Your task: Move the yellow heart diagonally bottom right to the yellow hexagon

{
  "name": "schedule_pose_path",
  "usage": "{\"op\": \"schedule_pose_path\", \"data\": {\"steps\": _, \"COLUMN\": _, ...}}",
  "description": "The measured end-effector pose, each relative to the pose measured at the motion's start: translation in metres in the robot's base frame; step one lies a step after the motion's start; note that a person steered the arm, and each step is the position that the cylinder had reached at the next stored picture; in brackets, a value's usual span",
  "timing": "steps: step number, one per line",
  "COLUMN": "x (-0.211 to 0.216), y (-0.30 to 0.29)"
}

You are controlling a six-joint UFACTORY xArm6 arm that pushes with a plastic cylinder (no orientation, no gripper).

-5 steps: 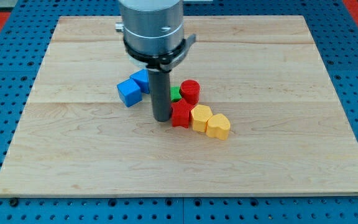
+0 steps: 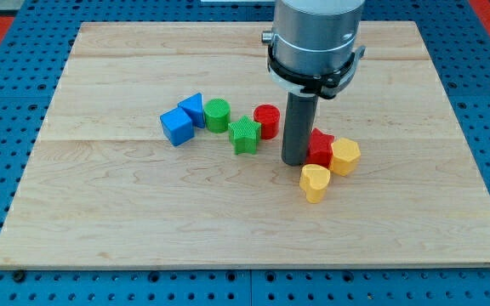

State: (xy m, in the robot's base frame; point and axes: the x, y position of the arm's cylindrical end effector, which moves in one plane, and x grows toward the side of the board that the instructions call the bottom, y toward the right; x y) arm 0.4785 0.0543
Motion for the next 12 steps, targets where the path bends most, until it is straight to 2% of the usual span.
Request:
{"op": "schedule_pose_path", "data": {"steps": 2, "x": 0.014, "y": -0.008}}
{"op": "schedule_pose_path", "data": {"steps": 3, "x": 0.047, "y": 0.033}}
{"op": "schedule_pose_path", "data": {"steps": 4, "x": 0.056, "y": 0.047}}
{"op": "schedule_pose_path", "data": {"steps": 6, "x": 0.054, "y": 0.046}}
{"op": "schedule_pose_path", "data": {"steps": 7, "x": 0.09, "y": 0.039}}
{"op": "schedule_pose_path", "data": {"steps": 8, "x": 0.105, "y": 0.042}}
{"op": "schedule_pose_path", "data": {"steps": 10, "x": 0.09, "y": 0.081}}
{"op": "schedule_pose_path", "data": {"steps": 11, "x": 0.096, "y": 0.08}}
{"op": "schedule_pose_path", "data": {"steps": 12, "x": 0.109, "y": 0.054}}
